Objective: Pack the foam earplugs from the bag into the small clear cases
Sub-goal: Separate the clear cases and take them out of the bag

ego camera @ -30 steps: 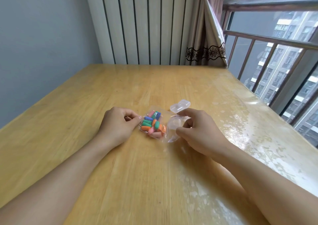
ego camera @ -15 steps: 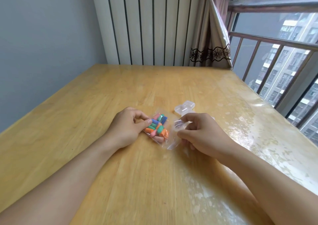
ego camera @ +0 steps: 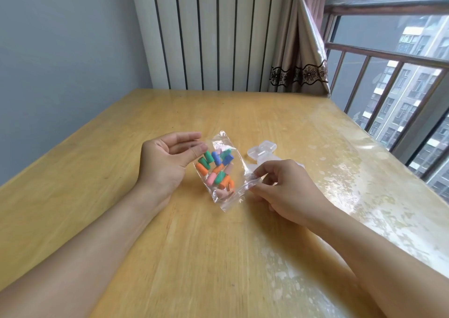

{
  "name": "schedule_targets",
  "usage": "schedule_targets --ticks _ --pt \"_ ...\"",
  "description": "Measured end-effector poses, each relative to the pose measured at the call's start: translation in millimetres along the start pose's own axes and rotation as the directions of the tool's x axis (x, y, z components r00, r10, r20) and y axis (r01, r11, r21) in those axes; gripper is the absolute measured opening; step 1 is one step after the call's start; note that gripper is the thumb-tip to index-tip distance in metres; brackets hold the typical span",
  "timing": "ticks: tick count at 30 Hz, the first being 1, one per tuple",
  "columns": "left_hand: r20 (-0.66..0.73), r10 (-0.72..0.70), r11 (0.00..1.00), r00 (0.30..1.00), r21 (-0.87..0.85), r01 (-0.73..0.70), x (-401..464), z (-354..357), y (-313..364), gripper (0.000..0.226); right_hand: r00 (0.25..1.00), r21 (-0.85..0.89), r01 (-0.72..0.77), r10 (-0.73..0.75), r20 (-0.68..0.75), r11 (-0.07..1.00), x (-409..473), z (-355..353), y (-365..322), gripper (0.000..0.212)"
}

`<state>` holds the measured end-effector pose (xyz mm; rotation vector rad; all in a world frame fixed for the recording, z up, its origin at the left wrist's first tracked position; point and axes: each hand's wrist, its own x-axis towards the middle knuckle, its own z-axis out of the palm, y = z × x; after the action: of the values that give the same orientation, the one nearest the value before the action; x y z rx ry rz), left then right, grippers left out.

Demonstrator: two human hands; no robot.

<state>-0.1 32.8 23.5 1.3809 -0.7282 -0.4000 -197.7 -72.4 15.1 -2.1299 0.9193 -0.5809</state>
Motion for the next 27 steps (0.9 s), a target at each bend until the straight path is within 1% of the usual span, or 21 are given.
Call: schedule_targets --ticks 3,7,10,16,19,22,25,27 --pt "-0.027 0.039 0.999 0.999 -0.006 -0.039 -1.1 1.3 1.8 0.024 1.0 -0.052 0.018 -0.019 -0.023 0.998 0.3 1.9 1.7 0.004" --pt "-0.041 0.065 0.998 0.997 0.025 -0.064 -0.8 2.2 2.6 0.027 0.998 -0.09 0.024 -0.029 -0.05 0.996 -0.5 1.7 -0.2 0.014" --pt "-0.023 0.073 0.996 0.997 0.055 -0.072 -0.7 4.0 1.1 0.029 0.998 -0.114 0.02 -0.026 -0.053 0.993 -1.7 1.1 -1.6 0.015" --pt "-0.078 0.129 0.99 0.989 0.074 -0.123 1.8 2.7 -2.6 0.025 0.998 -0.161 0.005 -0.015 -0.057 0.987 -2.4 2.0 -4.7 0.016" --pt "-0.085 0.127 0.987 0.988 0.105 -0.118 5.8 0.6 -9.9 0.028 0.998 -0.16 0.002 -0.013 -0.069 0.987 -3.7 2.7 -5.4 0.016" --pt "-0.1 0.102 0.979 0.99 0.189 -0.082 11.1 -2.6 -20.2 0.035 0.997 -0.156 0.005 -0.016 -0.071 0.988 -3.8 2.3 -4.5 0.014" --pt "-0.146 0.109 0.962 0.983 0.266 -0.067 18.4 -10.8 -26.0 0.037 0.997 -0.151 0.029 -0.039 -0.061 0.988 -4.9 3.1 -5.1 0.008" --pt "-0.189 0.099 0.952 0.977 0.305 -0.038 22.6 -16.9 -27.8 0.032 0.988 -0.107 0.068 -0.082 -0.132 0.992 -5.1 -1.1 -8.4 0.008"
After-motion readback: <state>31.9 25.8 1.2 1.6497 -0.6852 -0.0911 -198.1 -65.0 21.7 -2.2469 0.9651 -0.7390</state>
